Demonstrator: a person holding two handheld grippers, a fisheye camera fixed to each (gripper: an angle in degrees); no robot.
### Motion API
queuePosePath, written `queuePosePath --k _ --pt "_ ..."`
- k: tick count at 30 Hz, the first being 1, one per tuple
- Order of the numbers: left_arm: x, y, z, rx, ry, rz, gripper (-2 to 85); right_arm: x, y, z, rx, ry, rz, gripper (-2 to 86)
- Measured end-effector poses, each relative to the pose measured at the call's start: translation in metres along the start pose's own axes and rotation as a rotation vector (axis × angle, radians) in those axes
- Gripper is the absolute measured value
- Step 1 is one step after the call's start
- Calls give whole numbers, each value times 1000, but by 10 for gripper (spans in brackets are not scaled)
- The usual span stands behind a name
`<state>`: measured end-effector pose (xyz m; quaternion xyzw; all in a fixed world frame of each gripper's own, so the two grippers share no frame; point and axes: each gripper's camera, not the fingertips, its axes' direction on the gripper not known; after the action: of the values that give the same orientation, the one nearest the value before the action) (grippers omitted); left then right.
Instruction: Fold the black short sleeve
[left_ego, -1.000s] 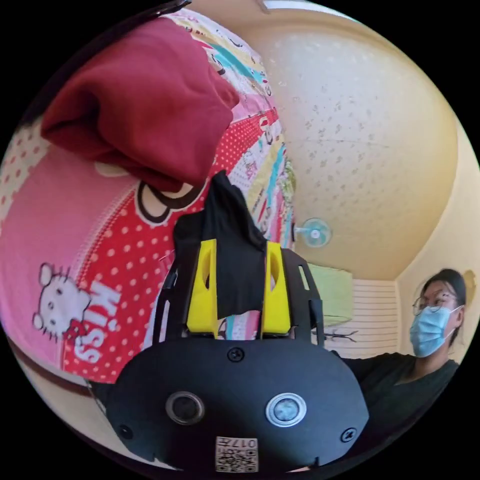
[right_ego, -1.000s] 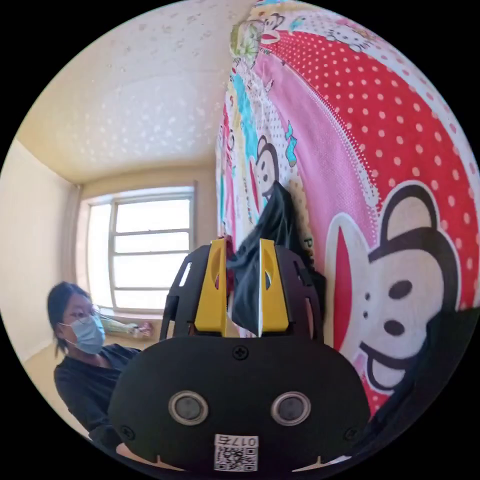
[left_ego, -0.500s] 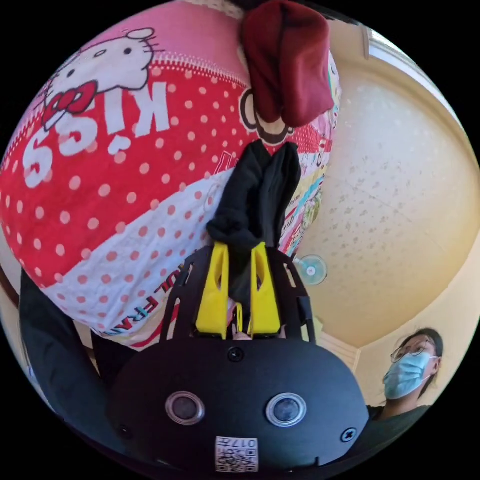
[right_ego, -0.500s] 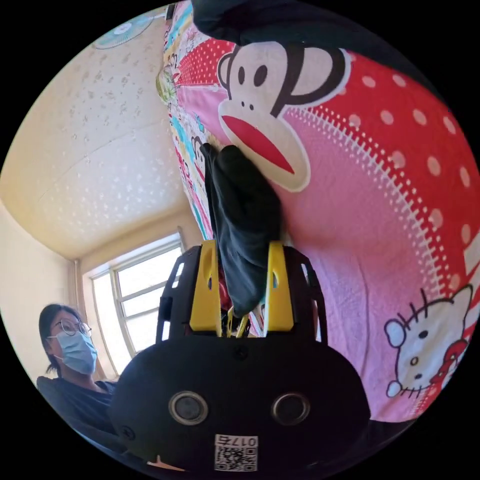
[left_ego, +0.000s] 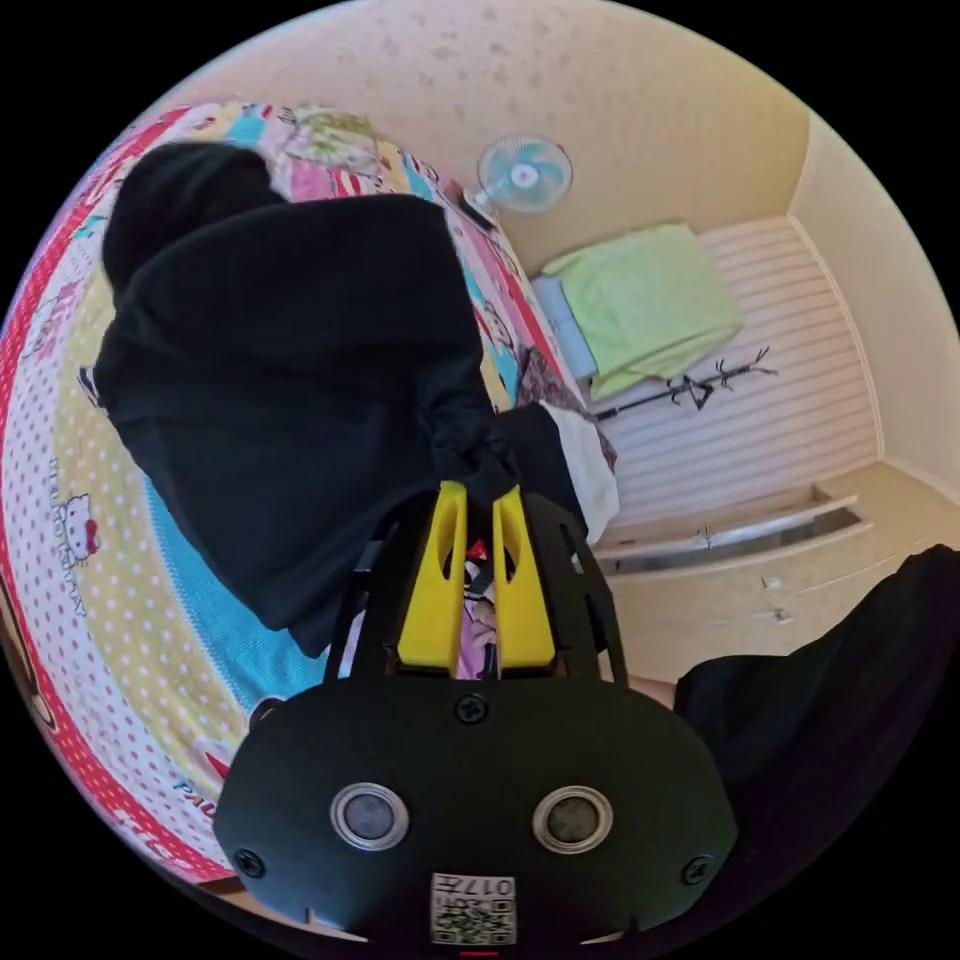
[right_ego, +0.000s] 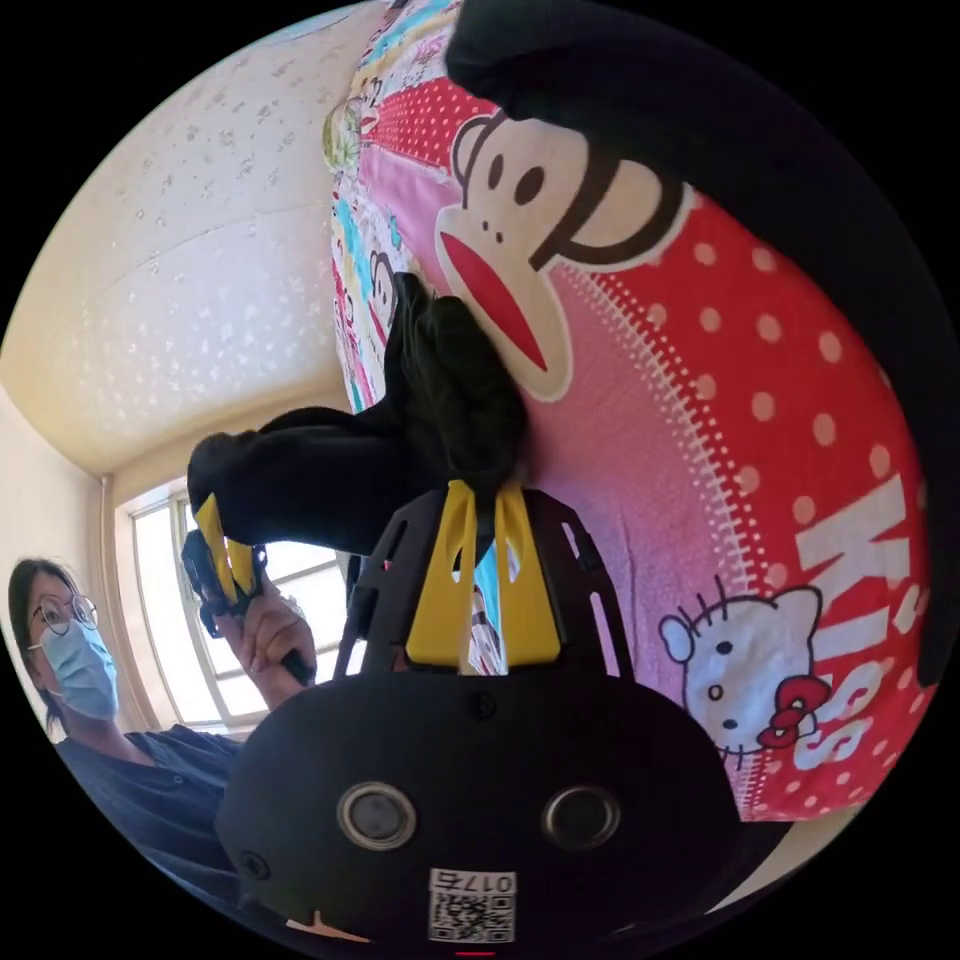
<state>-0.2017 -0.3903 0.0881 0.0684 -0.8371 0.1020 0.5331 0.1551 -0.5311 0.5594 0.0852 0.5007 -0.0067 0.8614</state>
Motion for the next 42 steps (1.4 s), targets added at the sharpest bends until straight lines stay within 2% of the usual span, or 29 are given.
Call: queuePosePath --k 2,5,8,10,12,14,16,18,21,22,24,27,31,35,39,42 --pt "6 11 23 -23 -33 -20 92 20 6 -14 23 -55 37 49" --pt "-13 48 19 69 -57 -152 116 46 15 -35 15 -132 52 60" --pt "-57 93 8 170 -91 -415 153 63 25 -52 6 -191 32 85" --pt "-90 117 19 165 -67 -566 178 72 32 -57 12 -264 26 110" --pt "-107 123 41 115 -26 -619 180 84 39 -58 26 -360 33 140" --pt "-116 123 70 59 50 -644 160 91 44 -53 32 -392 48 152" --pt "-121 129 105 12 199 -718 57 97 48 -45 39 -405 67 159" --pt "-120 147 106 111 287 -774 50 103 52 -36 82 -415 111 166" --pt "-101 171 77 228 434 -730 46 111 52 -25 142 -453 158 162" --pt "-87 176 58 232 430 -687 45 111 51 -22 136 -467 165 159" --pt "-62 179 25 227 428 -595 45 90 60 -6 45 -517 120 96" --pt "-31 192 -43 235 428 -487 43 30 106 -11 -32 -377 -26 28" --pt "-2 221 -140 258 399 -386 44 -52 175 -3 -165 -214 -215 4" --pt "1 242 -219 346 346 -351 46 -122 225 56 -258 -153 -360 -2" --pt "-11 255 -312 519 315 -308 46 -183 243 147 -354 -252 -450 -4" --pt "-11 257 -369 596 219 -245 47 -233 257 205 -398 -288 -552 -3"
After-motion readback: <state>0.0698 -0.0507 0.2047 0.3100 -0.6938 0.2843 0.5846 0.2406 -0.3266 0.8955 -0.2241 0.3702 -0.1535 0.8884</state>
